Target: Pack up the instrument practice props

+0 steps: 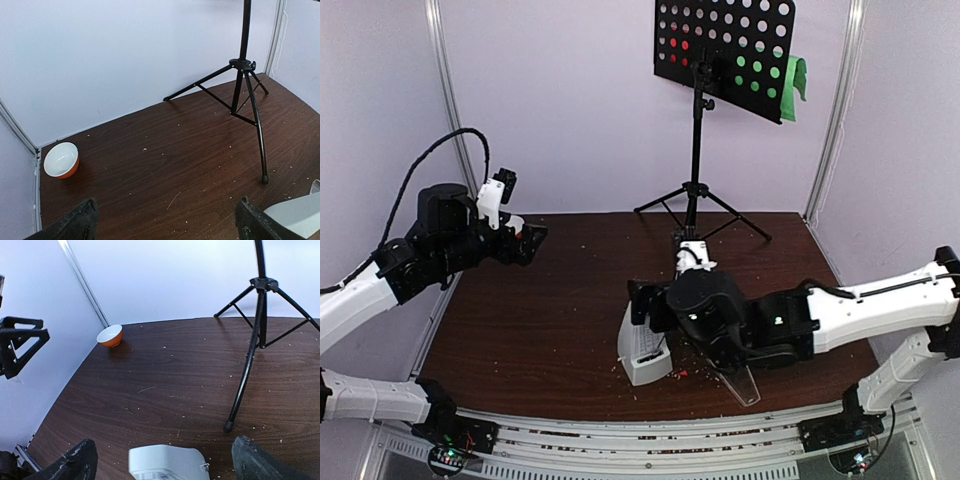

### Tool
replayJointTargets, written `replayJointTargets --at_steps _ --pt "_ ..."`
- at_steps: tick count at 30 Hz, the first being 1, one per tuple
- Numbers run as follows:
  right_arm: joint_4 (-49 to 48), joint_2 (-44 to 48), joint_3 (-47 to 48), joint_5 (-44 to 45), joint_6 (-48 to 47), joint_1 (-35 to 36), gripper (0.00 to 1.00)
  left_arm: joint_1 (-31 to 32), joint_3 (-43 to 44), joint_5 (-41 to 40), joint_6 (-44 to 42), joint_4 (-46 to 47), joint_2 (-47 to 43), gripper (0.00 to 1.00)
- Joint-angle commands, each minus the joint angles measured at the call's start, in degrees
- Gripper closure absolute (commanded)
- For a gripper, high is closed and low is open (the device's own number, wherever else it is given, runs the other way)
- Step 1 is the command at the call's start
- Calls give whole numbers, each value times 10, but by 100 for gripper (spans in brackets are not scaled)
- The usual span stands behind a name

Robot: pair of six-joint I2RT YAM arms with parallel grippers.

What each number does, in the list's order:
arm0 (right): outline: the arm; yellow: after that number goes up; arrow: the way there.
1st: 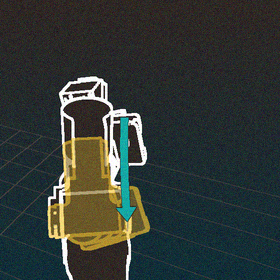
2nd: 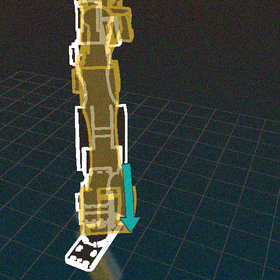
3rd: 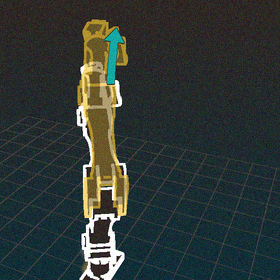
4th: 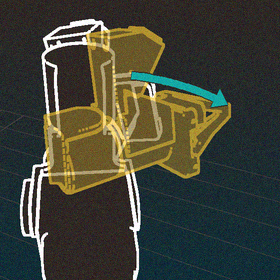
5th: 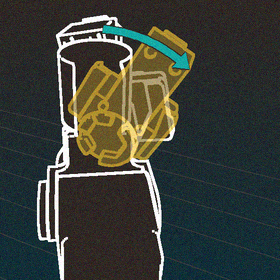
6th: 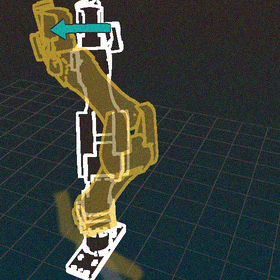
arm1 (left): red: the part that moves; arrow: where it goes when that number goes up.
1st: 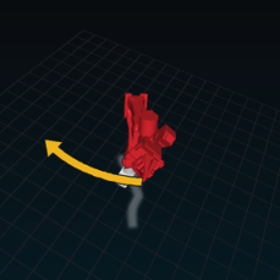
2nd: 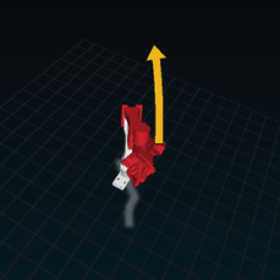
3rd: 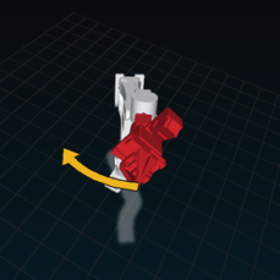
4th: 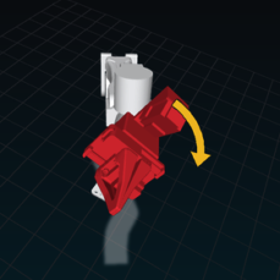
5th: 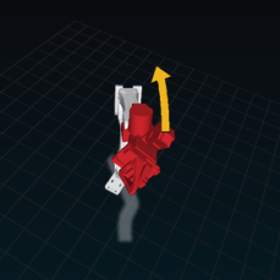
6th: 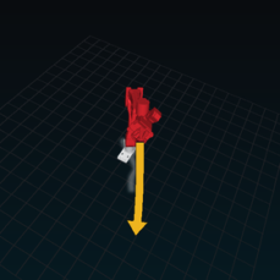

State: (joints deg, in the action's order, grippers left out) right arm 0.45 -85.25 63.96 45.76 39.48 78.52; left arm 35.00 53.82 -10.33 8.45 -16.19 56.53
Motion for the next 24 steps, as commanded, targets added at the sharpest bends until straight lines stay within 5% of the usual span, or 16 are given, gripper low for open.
replayJointTargets --at_steps 1,4,9,17,24 --pt "50 83 -96 -28 58 -47 7 -25 -23 -11 -21 44 0 2" --pt "48 139 -164 -138 102 -127 15 -79 -59 91 -33 93 4 2" --pt "-17 160 -256 -276 116 -214 22 -118 -64 116 -39 118 61 2" --pt "-220 37 -308 -379 128 -217 39 -119 -29 78 -21 49 78 2" --pt "-228 -13 -287 -369 128 -195 52 -119 -37 66 -22 51 31 2"
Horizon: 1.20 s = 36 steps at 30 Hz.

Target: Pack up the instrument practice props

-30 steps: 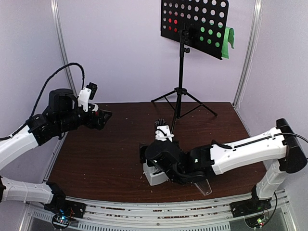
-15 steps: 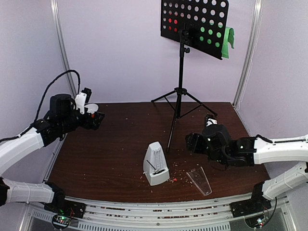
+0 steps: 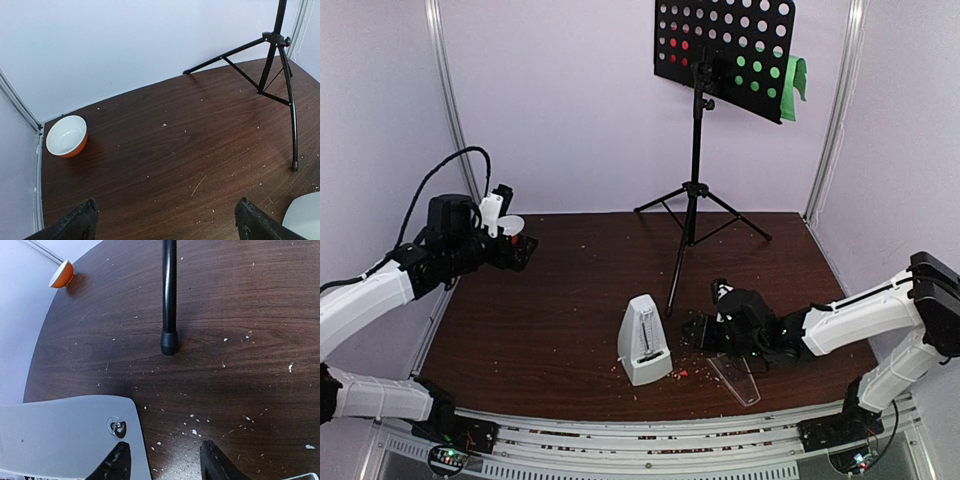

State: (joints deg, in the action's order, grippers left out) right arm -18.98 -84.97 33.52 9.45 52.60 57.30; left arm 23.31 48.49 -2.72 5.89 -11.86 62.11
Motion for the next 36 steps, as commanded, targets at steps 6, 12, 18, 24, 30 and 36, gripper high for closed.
replayJointTargets --at_steps 6,12,18,24,30,36 --pt "-29 -67 54 -4 -10 51 60 -3 17 -18 3 6 -38 2" --pt "-28 -95 69 37 25 129 63 -2 18 -3 4 5 -45 2" --pt "-64 -102 68 83 61 210 62 -2 18 19 10 6 -42 2" --pt "-38 -55 58 128 34 239 49 -2 15 12 9 6 -42 2" --pt "-28 60 -4 158 -17 238 20 -2 34 25 23 8 -25 2" --pt "-90 150 -42 65 -149 223 0 1 180 128 61 6 24 2"
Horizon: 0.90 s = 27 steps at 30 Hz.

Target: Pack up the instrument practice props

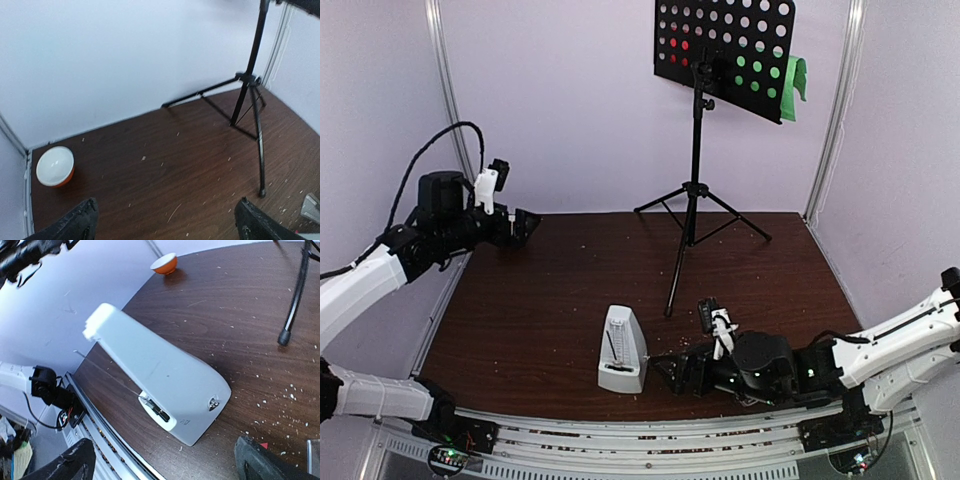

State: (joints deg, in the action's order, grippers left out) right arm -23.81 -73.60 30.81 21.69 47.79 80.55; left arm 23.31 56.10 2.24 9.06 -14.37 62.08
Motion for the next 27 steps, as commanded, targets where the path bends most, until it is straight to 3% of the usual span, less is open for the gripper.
replayJointTargets --at_steps 1,5,12,20,27 --pt "-55 45 -13 -73 -119 -9 0 1 136 90 30 32 38 2" --pt "-131 58 -12 -129 -196 -19 0 2 186 91 -12 68 83 2" --pt "-198 10 5 -305 -251 -120 0 -1 46 81 -33 172 54 2" --pt "-146 -63 100 -360 -388 -159 0 -1 47 71 -37 165 68 2" --pt "-160 -137 158 -422 -428 -180 0 -1 48 64 -36 162 64 2"
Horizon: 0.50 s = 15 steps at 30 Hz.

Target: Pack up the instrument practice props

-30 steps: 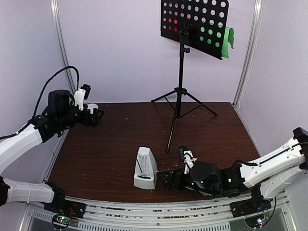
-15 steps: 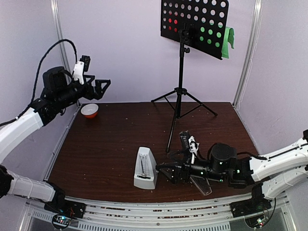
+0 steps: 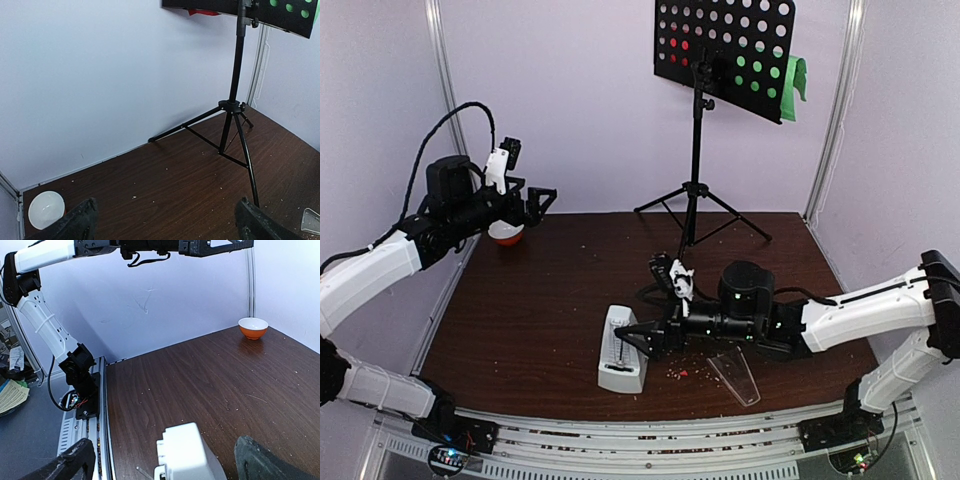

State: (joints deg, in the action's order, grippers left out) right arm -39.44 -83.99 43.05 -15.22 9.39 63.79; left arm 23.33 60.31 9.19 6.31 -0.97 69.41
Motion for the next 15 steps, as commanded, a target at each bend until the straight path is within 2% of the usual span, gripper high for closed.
replayJointTargets --at_steps 1,7,15 --pt "-2 -41 43 -58 -48 -13 0 -1 6 -7 -8 27 -9 2" --pt "-7 -75 64 -70 -62 -23 0 -1 8 -15 -9 22 -10 2" --pt "-47 -113 55 -54 -37 -29 0 -1 3 -35 -13 21 -15 2"
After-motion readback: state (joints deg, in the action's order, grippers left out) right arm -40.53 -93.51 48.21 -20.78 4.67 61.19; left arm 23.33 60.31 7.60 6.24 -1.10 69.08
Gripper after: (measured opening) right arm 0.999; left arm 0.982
